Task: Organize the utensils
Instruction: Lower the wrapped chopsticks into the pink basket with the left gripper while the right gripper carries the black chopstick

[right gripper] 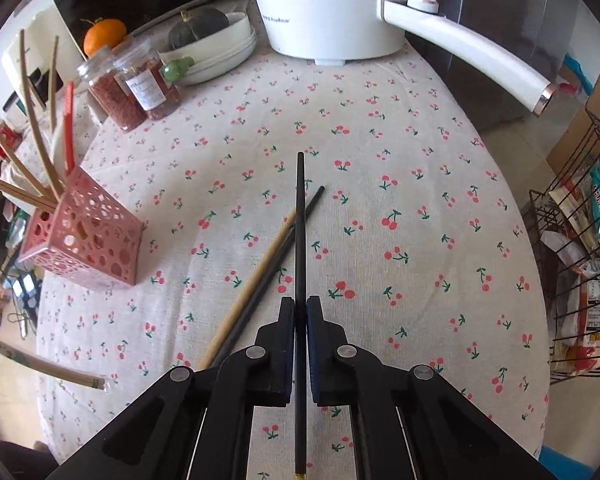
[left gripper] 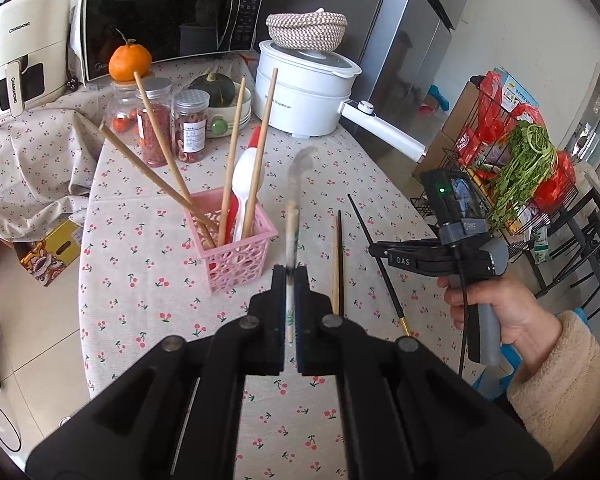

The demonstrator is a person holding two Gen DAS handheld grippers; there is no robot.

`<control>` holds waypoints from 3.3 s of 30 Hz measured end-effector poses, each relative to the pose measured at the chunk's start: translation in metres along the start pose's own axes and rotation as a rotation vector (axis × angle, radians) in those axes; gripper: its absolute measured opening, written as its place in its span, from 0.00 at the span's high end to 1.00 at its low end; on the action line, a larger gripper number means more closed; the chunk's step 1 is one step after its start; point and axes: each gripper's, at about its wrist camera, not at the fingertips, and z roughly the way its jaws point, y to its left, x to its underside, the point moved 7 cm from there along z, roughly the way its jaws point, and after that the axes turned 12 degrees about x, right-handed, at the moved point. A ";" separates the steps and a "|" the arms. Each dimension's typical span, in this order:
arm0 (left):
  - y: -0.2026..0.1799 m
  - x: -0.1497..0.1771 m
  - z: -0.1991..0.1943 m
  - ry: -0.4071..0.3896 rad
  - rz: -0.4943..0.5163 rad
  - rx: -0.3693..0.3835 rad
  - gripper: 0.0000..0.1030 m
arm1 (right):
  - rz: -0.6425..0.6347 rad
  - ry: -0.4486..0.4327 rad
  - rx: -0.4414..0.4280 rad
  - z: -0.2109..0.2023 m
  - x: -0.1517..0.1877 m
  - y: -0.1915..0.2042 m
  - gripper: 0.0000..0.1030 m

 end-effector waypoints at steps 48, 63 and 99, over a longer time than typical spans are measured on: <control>0.148 0.070 0.094 0.315 -0.405 -0.348 0.88 | 0.165 -0.205 -0.153 -0.100 -0.001 -0.040 0.94; 0.162 0.071 0.081 0.335 -0.412 -0.296 0.90 | 0.179 -0.236 -0.175 -0.114 -0.010 -0.027 0.94; 0.068 -0.078 -0.068 -0.547 -0.077 -0.038 0.90 | 0.119 -0.479 -0.326 -0.193 -0.054 0.049 0.94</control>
